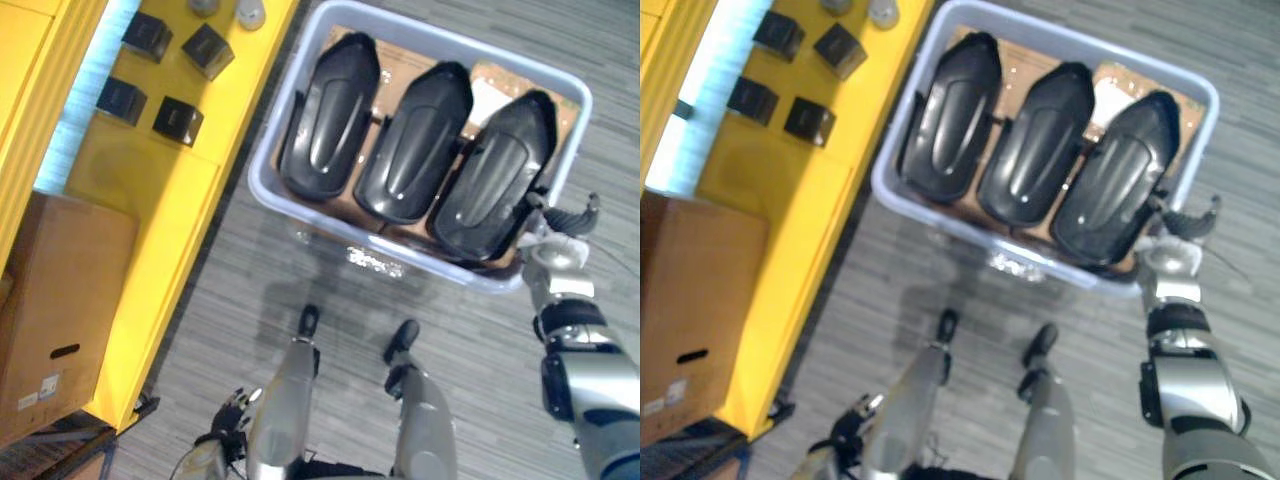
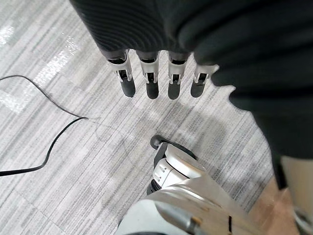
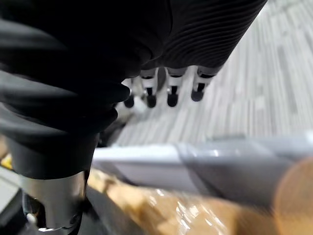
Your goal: Walk over and take plastic housings, then place them on the shelf
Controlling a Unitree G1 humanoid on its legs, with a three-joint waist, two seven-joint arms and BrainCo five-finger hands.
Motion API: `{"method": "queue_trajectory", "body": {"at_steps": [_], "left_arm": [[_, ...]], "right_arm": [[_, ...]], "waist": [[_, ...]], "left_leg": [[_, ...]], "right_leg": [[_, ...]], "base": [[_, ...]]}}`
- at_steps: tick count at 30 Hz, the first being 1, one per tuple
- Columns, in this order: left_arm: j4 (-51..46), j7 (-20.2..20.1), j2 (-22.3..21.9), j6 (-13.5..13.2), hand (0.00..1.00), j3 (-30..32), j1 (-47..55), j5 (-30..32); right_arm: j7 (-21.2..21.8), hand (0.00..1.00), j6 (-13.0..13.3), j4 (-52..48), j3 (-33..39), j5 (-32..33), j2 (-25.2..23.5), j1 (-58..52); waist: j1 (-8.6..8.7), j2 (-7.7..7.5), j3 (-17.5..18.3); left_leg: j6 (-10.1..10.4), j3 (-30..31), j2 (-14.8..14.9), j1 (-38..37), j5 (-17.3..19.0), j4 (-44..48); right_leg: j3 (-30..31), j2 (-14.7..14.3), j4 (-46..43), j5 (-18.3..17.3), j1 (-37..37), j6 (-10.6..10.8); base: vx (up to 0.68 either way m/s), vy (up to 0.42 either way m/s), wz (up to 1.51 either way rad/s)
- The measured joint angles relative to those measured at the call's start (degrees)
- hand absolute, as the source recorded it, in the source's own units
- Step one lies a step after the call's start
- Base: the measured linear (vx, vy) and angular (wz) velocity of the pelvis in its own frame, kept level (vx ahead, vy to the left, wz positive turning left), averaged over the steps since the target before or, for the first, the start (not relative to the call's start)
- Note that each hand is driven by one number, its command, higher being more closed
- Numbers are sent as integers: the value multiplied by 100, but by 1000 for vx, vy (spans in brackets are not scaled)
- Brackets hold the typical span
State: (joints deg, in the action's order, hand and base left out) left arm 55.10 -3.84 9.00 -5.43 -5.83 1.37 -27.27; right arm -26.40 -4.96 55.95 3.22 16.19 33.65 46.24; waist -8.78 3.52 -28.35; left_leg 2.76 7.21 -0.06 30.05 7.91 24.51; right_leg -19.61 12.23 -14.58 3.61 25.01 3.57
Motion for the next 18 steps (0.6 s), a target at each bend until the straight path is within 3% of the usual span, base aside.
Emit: {"method": "queue_trajectory", "body": {"at_steps": [9,10,18], "left_arm": [[88,-8,14,-75,0,-175,-39,-169],[133,-9,6,-84,0,-184,-60,-172],[209,-36,-8,-111,0,-230,-90,-209]], "right_arm": [[425,0,-52,271,-343,-133,168,171],[452,100,-53,307,-358,-137,169,183],[544,100,-241,453,-402,-420,495,257]], "waist": [[-10,78,14],[-11,95,20],[-21,155,41]], "left_leg": [[-2,13,-34,24,-3,2],[-2,15,-38,34,-6,3],[-5,35,-42,165,-17,93]], "right_leg": [[12,71,-198,-92,92,-29],[14,74,-198,-103,100,-17],[-8,79,-250,-95,193,-6]], "base": [[-22,2,2],[0,0,0],[0,1,1]]}}
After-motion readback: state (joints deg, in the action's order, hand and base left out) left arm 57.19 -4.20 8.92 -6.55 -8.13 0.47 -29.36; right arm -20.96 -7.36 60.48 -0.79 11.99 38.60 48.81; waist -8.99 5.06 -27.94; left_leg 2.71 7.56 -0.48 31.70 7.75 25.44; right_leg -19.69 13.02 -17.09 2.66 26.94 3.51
